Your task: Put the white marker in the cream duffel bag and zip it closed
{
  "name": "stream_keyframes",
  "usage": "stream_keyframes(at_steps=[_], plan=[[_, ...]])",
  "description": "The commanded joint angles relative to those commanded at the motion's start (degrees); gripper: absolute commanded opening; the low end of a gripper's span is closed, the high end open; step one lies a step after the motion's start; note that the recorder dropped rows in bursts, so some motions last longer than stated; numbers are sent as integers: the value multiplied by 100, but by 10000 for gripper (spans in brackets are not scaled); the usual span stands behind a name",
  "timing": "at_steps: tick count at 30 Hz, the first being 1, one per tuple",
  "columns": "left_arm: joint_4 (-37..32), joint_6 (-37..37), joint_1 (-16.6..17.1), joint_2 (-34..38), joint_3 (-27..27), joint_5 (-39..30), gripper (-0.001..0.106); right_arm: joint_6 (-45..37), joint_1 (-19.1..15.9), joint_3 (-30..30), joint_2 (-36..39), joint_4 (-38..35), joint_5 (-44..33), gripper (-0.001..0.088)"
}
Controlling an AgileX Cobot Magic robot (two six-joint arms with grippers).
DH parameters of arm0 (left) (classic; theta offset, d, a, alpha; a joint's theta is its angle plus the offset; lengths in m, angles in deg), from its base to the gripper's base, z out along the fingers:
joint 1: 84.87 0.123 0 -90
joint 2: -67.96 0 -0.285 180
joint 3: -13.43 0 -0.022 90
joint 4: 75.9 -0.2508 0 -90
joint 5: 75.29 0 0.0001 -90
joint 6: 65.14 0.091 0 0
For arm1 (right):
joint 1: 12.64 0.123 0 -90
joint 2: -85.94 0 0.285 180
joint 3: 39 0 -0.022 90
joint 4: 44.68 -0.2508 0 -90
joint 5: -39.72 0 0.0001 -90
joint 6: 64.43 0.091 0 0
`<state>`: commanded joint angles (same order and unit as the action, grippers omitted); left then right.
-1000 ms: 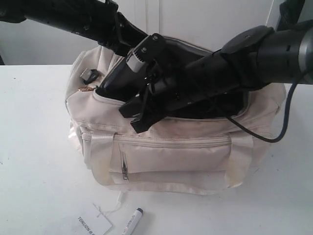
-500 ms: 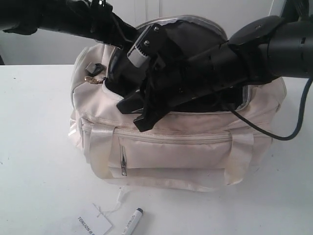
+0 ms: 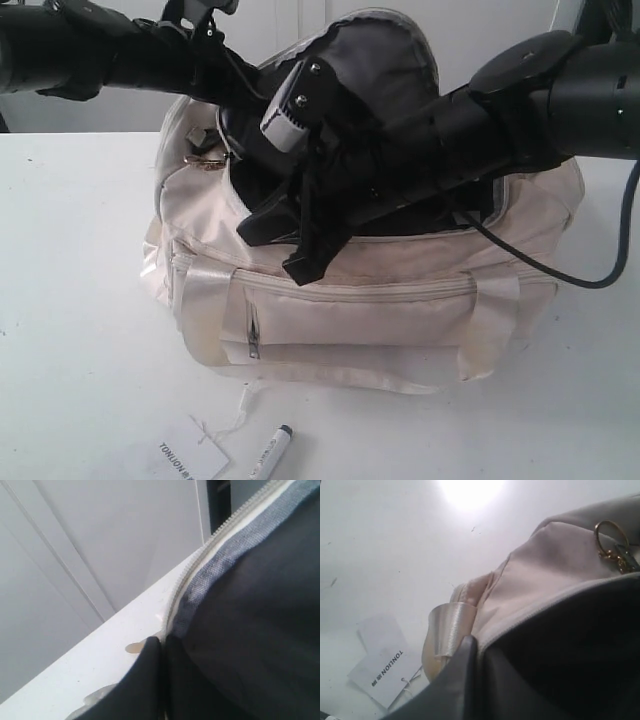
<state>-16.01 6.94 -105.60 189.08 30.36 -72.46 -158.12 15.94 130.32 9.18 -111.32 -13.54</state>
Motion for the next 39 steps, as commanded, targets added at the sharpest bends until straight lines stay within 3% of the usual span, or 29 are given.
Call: stream_keyframes(at_steps=[24,39], plan=[[-29,-57,0,602,606,964,0,-363,0,0,0,0,-364,0],[-29,-57,0,602,607,942,0,-363,0,0,0,0,332,0]])
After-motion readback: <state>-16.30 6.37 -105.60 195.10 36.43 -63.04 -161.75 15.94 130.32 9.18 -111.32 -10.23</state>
